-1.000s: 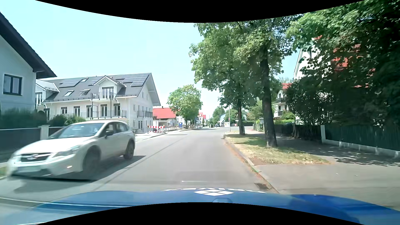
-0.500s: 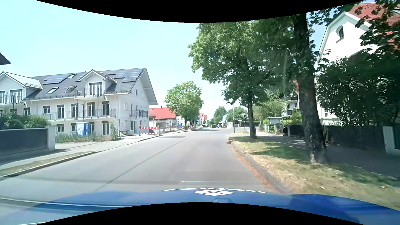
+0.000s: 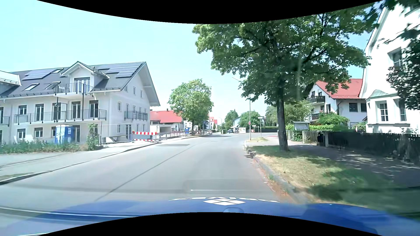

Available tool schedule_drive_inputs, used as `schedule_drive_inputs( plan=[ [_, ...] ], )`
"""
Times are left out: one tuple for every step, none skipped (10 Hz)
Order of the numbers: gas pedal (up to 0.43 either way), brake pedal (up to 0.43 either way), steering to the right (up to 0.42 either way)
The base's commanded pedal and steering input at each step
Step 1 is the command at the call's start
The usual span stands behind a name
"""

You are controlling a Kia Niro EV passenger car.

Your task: Follow the waypoints while adhering to traffic rules and regulations

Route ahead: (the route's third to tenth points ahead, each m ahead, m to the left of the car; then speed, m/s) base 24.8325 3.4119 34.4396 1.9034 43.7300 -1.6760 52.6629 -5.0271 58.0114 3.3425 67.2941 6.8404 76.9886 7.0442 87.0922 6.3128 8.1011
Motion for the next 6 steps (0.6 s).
schedule_drive_inputs(
  plan=[
    [0.0, 0.0, 0.004],
    [0.0, 0.0, 0.005],
    [0.0, 0.0, 0.005],
    [0.0, 0.0, 0.009],
    [0.0, 0.0, 0.011],
    [0.0, 0.0, 0.014]
  ],
)
